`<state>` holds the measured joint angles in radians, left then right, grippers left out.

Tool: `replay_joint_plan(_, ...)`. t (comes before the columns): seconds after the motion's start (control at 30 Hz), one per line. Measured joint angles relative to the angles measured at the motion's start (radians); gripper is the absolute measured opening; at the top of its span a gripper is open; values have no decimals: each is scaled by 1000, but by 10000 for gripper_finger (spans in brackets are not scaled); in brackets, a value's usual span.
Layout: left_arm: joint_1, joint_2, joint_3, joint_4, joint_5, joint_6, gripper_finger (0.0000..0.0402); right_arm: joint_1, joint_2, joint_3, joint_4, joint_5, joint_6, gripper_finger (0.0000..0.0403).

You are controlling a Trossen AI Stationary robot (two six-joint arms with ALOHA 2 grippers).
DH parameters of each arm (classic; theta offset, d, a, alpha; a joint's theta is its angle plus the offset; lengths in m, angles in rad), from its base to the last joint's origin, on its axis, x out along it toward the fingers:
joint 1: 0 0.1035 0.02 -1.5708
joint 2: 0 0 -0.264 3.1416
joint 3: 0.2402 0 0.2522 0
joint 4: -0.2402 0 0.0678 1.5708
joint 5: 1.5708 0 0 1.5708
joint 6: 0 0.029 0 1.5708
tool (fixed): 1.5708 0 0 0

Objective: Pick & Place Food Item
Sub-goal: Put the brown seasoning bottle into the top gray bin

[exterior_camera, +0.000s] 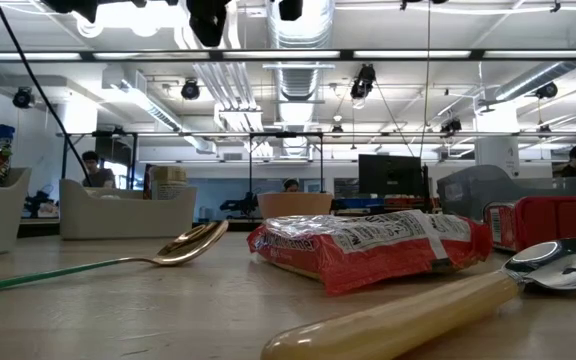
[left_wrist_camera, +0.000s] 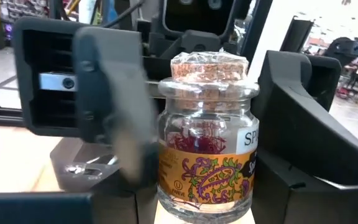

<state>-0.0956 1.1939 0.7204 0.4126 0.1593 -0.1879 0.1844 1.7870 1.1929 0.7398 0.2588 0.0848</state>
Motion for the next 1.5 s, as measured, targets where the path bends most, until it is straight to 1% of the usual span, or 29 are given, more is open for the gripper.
replay_joint_plan(0.1,0,-4,0,5,-3,11,179,0,0,-5,8,-2,1,212)
replay_joint_plan(0.3,-2,-10,-1,18,-4,27,179,1,0,-6,27,-1,-9,208)
replay_joint_plan(0.37,-2,-10,-1,29,-4,23,179,2,0,-6,30,0,-18,224)
replay_joint_plan(0.5,-3,-13,-1,66,0,20,179,2,-3,-6,35,2,-21,273)
replay_joint_plan(0.6,-4,-14,-1,68,7,20,179,4,-3,-8,34,2,-24,292)
replay_joint_plan(0.93,-10,-14,-1,74,8,29,179,5,-4,-8,30,6,-39,300)
replay_joint_plan(1.13,-14,-22,-1,78,7,34,179,7,-36,-21,-4,3,-44,301)
replay_joint_plan(1.27,-16,-52,-1,71,5,40,179,12,-65,-35,-26,4,-42,301)
replay_joint_plan(1.5,-16,-60,0,57,12,42,179,15,-66,-36,-21,4,-41,301)
